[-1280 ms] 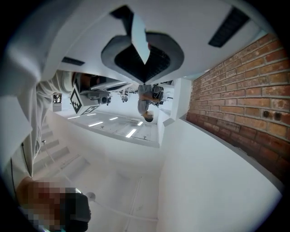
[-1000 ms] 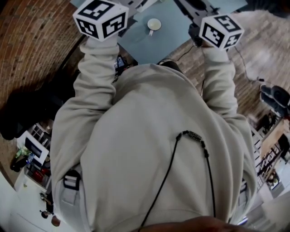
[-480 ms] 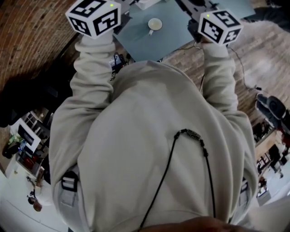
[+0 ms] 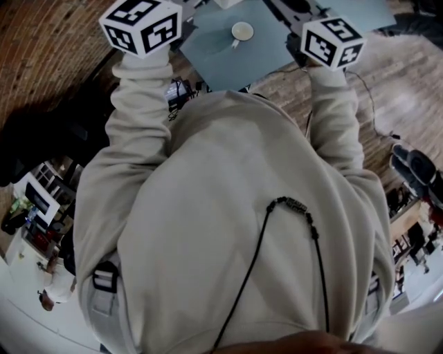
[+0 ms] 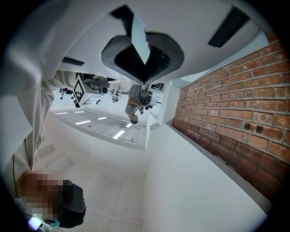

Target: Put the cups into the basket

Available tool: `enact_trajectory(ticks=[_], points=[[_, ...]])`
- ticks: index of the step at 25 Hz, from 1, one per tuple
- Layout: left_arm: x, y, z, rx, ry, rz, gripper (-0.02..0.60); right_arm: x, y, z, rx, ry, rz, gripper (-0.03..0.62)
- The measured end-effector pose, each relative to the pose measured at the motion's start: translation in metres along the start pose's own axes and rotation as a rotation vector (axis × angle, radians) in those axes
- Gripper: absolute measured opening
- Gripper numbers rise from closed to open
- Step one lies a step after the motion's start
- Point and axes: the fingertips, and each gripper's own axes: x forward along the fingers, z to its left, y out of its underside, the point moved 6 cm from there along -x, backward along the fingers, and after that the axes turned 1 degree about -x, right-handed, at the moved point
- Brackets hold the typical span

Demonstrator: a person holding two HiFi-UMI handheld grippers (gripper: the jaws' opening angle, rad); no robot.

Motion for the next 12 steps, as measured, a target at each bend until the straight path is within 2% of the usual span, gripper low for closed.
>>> enact_trajectory(ticks=[12], points=[[-0.009,0.042,-0.005,-0.06,0.039,0.035,-0.002,0.012,0.088,0.025,0.129,-0.022,0.108,0.012]])
